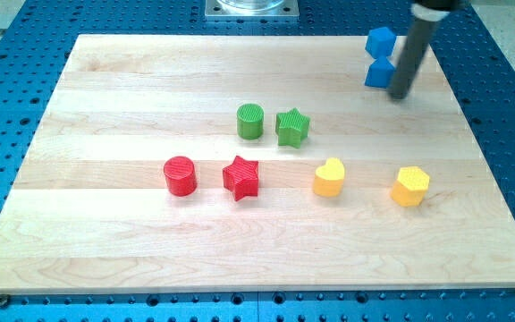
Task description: Separate the red circle from the red star
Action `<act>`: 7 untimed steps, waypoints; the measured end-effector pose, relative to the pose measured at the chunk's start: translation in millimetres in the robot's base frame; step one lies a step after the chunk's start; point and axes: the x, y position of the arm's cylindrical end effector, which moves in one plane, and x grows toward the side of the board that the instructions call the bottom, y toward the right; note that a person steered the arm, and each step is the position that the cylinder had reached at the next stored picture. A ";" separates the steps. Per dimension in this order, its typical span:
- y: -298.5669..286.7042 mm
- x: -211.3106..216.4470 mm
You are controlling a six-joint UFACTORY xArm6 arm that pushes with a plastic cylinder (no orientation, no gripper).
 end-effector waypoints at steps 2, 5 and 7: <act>1.2 -47.6; -3.4 53.4; -4.7 63.0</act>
